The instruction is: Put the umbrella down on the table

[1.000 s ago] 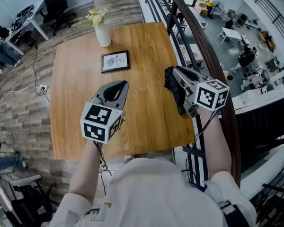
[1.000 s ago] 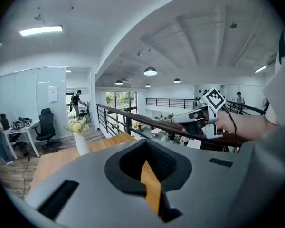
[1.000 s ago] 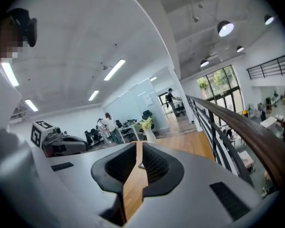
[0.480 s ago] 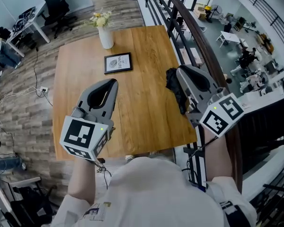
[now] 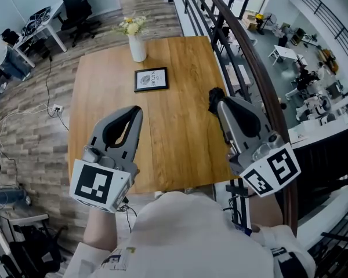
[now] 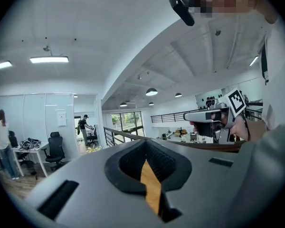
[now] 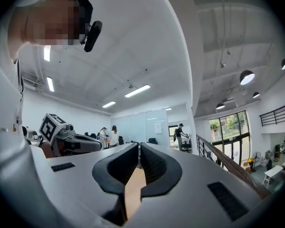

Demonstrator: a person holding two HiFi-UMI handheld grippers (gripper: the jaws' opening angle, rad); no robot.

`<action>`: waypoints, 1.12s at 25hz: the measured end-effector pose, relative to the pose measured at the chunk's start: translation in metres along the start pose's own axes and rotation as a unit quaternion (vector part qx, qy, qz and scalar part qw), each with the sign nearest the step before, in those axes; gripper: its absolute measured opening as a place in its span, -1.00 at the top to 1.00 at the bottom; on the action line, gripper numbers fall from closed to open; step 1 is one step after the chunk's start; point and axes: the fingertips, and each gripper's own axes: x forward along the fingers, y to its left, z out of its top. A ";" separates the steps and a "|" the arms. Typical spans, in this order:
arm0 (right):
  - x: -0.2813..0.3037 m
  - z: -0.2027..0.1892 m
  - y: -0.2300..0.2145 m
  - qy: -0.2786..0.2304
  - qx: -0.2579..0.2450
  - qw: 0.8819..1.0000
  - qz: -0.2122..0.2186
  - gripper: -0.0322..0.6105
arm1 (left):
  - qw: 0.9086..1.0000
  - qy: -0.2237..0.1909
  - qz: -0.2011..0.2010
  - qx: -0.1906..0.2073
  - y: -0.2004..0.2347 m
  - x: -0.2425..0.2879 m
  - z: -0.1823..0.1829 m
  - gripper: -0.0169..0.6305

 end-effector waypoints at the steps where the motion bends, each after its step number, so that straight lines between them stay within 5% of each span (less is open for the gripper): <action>1: -0.001 0.000 0.007 0.000 -0.004 1.000 0.005 0.78 | 1.000 -0.001 0.002 0.001 0.000 -0.004 0.000 0.90; 18: -0.006 -0.043 0.061 0.054 -0.010 0.997 0.052 0.81 | 0.999 0.037 0.004 -0.026 -0.013 -0.034 -0.040 0.90; 28: -0.012 -0.055 0.053 0.063 0.010 0.997 0.050 0.82 | 0.998 0.061 0.002 -0.024 -0.026 -0.029 -0.058 0.90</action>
